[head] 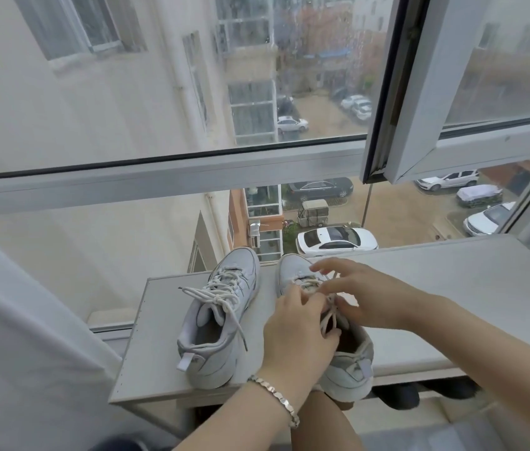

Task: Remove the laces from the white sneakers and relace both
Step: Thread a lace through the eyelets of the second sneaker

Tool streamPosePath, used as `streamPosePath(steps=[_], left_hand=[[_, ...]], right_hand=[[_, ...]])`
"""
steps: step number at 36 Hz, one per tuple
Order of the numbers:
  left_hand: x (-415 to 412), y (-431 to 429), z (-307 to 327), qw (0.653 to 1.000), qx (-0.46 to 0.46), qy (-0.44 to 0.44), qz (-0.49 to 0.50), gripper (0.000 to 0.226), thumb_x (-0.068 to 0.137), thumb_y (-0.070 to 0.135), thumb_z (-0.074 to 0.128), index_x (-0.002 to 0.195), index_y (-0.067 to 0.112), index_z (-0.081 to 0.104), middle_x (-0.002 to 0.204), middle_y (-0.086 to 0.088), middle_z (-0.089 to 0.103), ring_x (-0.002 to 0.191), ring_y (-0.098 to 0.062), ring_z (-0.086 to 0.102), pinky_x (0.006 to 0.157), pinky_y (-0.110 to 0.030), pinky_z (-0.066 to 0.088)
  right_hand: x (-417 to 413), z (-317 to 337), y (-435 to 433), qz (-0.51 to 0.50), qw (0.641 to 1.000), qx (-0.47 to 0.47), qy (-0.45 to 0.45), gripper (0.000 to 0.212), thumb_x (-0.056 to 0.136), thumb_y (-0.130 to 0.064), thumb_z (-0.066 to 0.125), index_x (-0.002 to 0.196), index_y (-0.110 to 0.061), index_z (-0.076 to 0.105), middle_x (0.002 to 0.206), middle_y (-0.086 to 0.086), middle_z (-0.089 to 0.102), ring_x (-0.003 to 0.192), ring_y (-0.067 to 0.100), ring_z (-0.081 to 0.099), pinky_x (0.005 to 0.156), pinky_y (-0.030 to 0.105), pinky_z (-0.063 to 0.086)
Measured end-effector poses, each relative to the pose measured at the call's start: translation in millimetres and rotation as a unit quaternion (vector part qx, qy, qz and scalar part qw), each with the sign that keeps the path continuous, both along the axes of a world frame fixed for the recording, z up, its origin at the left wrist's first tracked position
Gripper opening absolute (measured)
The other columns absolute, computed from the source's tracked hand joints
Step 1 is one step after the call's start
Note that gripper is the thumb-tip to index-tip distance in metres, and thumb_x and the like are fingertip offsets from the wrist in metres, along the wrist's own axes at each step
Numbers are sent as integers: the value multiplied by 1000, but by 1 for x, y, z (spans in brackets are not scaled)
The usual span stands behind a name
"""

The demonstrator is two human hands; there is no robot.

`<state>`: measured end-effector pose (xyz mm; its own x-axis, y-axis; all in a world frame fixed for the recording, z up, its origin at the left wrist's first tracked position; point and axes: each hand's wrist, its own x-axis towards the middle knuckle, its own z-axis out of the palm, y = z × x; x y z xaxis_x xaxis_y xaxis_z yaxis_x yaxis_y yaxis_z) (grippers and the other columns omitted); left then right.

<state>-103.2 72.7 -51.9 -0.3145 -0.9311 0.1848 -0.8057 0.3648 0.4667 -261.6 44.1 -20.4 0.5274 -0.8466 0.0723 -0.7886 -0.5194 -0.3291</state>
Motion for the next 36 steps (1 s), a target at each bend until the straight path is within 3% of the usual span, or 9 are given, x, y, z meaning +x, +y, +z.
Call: streamPosePath(steps=[6,11,16,19,23,26,30,33,36], left_hand=[[3,-6,2,999,-41,-4,-24,17,83,34,60,95,22,59,96,8,39,92,-14,46,63,-23,33],[6,-9,0,996,-63,13,-57,14,89,29,57,92,17,63,100,5,51,91,-11,49,67,-20,34],[9,-17,4,982,101,159,-8,14,89,29,59,79,26,50,84,10,52,72,-5,49,58,-10,32],[11,-24,9,954,170,246,11,16,87,21,63,75,27,54,75,9,57,68,-3,51,57,-7,37],[10,-30,17,889,258,373,63,18,86,11,64,72,21,61,71,1,62,64,-10,56,56,-10,43],[12,-31,19,809,344,465,107,14,88,9,62,75,14,65,71,-2,65,64,-11,58,60,-18,50],[18,-34,16,711,410,547,165,12,90,4,58,78,3,62,68,-7,66,63,-15,60,53,-18,53],[18,-34,9,652,423,594,209,11,91,-1,54,81,-4,59,74,-14,62,65,-19,58,50,-20,55],[12,-32,6,620,415,621,241,10,90,-4,54,81,-5,58,74,-15,61,64,-21,58,48,-21,54]], right_hand=[[-6,-6,0,-19,989,-71,126,30,94,-34,42,120,-27,56,141,-13,37,124,6,38,94,19,22],[-15,-15,8,-45,980,-114,158,28,99,-39,33,109,-21,52,120,-10,48,109,13,44,89,23,25],[-17,-18,19,-110,994,10,-4,23,99,-32,33,83,-26,48,86,-11,49,92,6,39,83,19,23],[-12,-15,23,-168,965,116,-166,30,99,-27,37,69,-27,42,66,-10,49,65,-1,43,64,15,30],[-5,-13,19,-233,886,226,-332,31,98,-18,40,69,-12,48,56,0,47,55,14,44,62,28,37],[-3,-15,14,-246,808,291,-450,32,97,-8,42,66,-7,48,54,-2,38,47,10,32,50,21,31],[-7,-25,11,-260,752,362,-486,35,96,-9,43,61,-10,42,52,-4,27,47,11,23,50,21,26],[-9,-36,11,-276,715,405,-498,37,96,-12,42,59,-11,42,50,-4,24,42,10,21,42,16,32],[-10,-45,12,-304,670,421,-530,37,95,-16,45,59,-11,47,49,-4,24,40,9,22,40,15,33]])
